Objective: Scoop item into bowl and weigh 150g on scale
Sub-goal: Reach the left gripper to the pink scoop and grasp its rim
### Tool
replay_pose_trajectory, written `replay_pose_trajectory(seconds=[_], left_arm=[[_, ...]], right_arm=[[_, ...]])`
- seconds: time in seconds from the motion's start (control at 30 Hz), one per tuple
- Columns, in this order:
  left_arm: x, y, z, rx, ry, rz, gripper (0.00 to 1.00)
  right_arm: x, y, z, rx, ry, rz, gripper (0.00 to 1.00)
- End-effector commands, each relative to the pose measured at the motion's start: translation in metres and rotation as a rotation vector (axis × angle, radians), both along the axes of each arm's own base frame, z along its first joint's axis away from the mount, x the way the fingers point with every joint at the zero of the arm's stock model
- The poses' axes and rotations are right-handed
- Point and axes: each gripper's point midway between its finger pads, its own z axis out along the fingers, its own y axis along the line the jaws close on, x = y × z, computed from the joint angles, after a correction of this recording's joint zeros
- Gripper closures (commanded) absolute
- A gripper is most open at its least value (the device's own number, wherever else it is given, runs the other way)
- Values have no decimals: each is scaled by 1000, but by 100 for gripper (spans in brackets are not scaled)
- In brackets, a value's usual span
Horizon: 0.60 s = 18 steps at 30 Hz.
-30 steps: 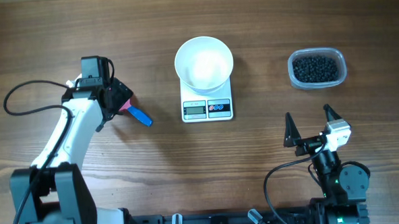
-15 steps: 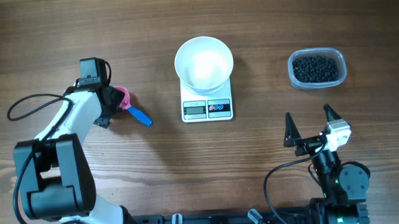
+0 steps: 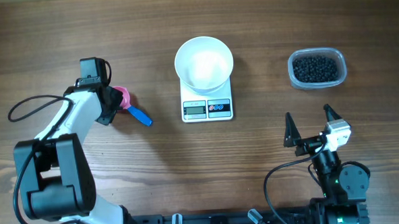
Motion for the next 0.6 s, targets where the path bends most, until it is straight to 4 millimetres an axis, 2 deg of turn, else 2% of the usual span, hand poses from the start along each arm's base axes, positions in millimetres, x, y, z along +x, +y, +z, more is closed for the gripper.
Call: replay_pose_trajectory(seconds=[0.0,0.07,0.2,0.23,0.33,0.4,0.43,0.5,0.57], left_arm=[[2,0,-8,-12,13,35,61],[1,0,-13,-13,26,35,63],[2,-1,-18,-19,28,33,94],[4,-1,-18,-19,22,32,96],[9,-8,-17,-60,0,20,96],[12,-19,-18,-122,-9,-1,87],[13,-21,-17,-130,-12,-10,96],[12,-20,-16,-133,-13,-1,96],[5,-21,-11,-162,-5,101,96]], right_arm=[[0,0,1,-12,-11,-2,0],[0,0,1,-12,-11,-2,0],[0,0,1,-12,-11,-2,0],[0,0,1,-12,-11,-2,0],[0,0,1,-12,-11,-2,0],[0,0,1,-12,-11,-2,0],[0,0,1,-12,-11,-2,0],[0,0,1,-12,-11,-2,0],[0,0,1,-12,-11,-2,0]])
